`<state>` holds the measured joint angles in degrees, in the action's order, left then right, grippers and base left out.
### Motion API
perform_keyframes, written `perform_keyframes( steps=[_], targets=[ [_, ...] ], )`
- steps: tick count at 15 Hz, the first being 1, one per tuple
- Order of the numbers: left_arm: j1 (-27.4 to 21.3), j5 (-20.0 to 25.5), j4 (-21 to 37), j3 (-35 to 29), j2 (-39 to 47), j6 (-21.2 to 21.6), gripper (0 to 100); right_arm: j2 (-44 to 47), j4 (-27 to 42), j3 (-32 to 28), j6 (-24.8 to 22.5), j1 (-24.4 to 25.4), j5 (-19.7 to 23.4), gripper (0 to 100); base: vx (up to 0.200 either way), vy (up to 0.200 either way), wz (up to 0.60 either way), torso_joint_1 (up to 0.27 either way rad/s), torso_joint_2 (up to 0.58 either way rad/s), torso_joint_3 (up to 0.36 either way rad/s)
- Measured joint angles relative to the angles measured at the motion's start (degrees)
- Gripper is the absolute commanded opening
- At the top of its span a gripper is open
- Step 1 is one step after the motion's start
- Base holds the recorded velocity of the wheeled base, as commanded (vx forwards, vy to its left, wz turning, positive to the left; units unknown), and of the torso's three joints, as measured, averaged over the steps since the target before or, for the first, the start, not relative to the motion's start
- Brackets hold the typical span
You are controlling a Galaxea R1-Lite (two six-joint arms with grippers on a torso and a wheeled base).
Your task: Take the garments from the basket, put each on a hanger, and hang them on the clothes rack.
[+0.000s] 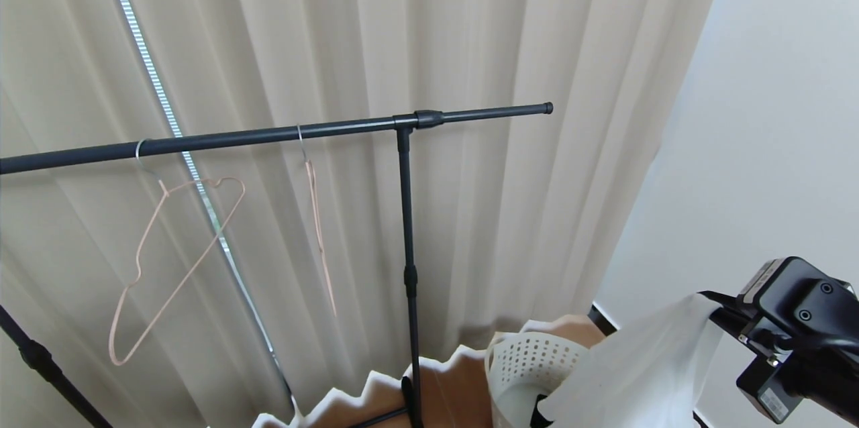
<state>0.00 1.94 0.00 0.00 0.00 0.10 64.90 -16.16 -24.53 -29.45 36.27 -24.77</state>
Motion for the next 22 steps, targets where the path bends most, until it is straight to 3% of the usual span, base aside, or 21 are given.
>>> perform_keyframes(
  steps=[13,19,22],
  targets=[
    [0.0,-0.1,-0.1,0.0,0.0,-0.1,100,-0.4,-0.1,0.4,0.0,0.0,0.0,0,0.000,0.000,0.00,0.159,-0.35,-0.185],
    [0.0,-0.1,-0.1,0.0,0.0,-0.1,100,-0.3,0.0,0.6,0.0,0.0,0.0,0,0.000,0.000,0.00,0.000,0.00,0.000],
    [0.0,-0.1,0.0,0.0,0.0,-0.1,100,-0.4,0.0,0.6,0.0,0.0,0.0,0,0.000,0.000,0.60,0.001,0.00,0.001]
  ],
)
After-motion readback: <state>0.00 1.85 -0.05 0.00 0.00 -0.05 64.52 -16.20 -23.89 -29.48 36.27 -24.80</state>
